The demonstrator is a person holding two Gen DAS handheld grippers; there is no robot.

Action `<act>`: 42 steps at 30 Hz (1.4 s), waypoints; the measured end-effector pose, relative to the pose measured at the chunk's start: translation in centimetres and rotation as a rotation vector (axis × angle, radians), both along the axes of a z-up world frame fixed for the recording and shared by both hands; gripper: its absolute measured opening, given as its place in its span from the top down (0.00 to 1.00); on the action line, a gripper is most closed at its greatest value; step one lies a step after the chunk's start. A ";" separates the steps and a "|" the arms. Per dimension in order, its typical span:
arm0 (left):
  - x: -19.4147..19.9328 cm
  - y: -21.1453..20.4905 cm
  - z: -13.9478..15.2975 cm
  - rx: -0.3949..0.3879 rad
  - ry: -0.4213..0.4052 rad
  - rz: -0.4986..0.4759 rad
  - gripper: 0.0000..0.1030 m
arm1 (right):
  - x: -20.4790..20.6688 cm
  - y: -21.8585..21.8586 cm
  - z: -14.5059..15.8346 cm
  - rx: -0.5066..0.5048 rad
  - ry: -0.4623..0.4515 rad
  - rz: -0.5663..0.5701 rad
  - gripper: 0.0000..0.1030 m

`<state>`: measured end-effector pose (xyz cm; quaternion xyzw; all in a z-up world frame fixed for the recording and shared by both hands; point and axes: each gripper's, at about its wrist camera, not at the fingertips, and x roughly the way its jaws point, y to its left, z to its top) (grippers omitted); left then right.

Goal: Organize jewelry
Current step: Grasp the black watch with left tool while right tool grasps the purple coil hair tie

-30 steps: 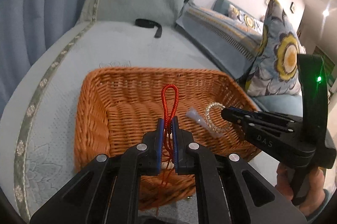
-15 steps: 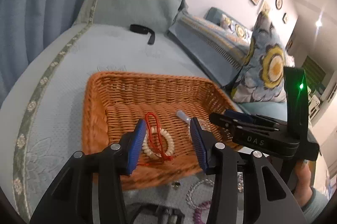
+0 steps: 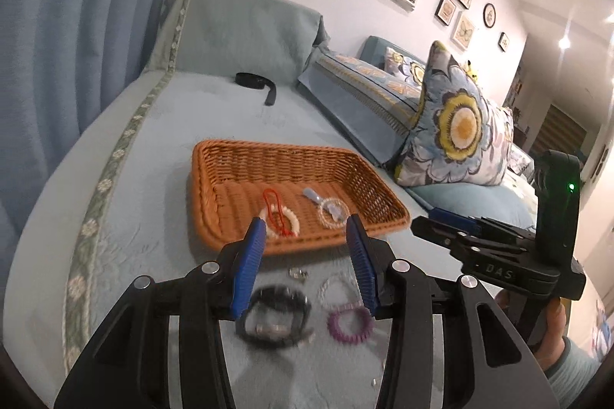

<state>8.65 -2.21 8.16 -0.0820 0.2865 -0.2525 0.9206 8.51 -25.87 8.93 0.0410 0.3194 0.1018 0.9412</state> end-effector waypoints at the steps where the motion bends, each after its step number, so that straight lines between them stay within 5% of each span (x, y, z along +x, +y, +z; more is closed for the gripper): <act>1: -0.5 0.2 -0.1 0.000 0.000 0.002 0.59 | -0.9 -0.1 -0.1 0.005 -0.001 -0.002 0.54; 10: -3.4 1.8 -3.1 -0.028 0.067 0.016 0.59 | -4.6 0.2 -4.1 0.044 0.044 -0.018 0.54; 21: 1.0 2.8 -8.8 -0.042 0.239 0.070 0.59 | -2.4 1.5 -9.0 0.031 0.147 -0.006 0.61; 30: 4.3 1.1 -11.3 0.030 0.327 0.070 0.61 | -0.6 3.9 -10.3 -0.036 0.208 0.021 0.68; 38: 4.2 0.1 -11.5 0.115 0.298 0.092 0.66 | -0.1 4.5 -10.8 -0.093 0.209 -0.007 0.77; 40: 4.0 -0.3 -11.6 0.129 0.292 0.082 0.78 | -0.1 4.7 -10.8 -0.100 0.210 0.003 0.84; 42: 3.7 -0.6 -11.5 0.151 0.277 0.086 0.80 | -0.2 4.8 -10.8 -0.103 0.209 0.013 0.88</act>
